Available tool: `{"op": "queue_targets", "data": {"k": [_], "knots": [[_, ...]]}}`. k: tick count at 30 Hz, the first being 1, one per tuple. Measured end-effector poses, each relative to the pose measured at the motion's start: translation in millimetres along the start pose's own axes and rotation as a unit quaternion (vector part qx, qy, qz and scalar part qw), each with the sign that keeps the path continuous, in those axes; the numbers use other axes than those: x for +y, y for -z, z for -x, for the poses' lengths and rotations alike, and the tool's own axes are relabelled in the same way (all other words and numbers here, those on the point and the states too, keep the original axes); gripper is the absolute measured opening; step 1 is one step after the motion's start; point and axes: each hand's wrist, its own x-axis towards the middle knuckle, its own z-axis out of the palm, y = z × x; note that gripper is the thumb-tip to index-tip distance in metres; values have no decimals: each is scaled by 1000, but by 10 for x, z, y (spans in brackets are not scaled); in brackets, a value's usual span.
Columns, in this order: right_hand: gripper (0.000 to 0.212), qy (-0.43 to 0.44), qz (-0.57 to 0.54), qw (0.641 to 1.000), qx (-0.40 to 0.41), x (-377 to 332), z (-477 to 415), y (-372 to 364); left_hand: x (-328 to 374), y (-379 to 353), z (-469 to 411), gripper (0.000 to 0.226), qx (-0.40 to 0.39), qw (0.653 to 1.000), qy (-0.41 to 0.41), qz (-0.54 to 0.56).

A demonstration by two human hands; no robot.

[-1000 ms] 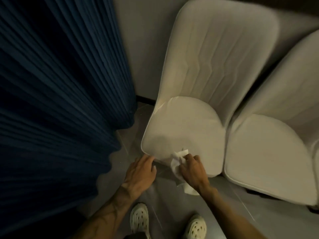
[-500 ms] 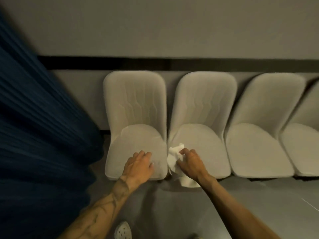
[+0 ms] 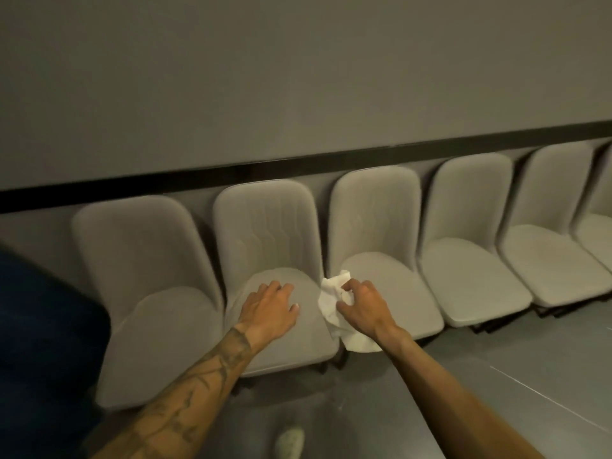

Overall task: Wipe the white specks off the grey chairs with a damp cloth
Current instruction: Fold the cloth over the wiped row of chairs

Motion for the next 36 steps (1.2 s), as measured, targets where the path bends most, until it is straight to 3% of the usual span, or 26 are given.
{"op": "queue_targets", "data": {"k": [21,36], "knots": [[44,-47,24,998,35,3100,-1351,3280,4347,-63,-2373,55,-33,995,-85,-28],[41,-37,6,998,48,6219,-1801,5711,8087,-638,-3275,59,-16,997,-72,-24]]}}
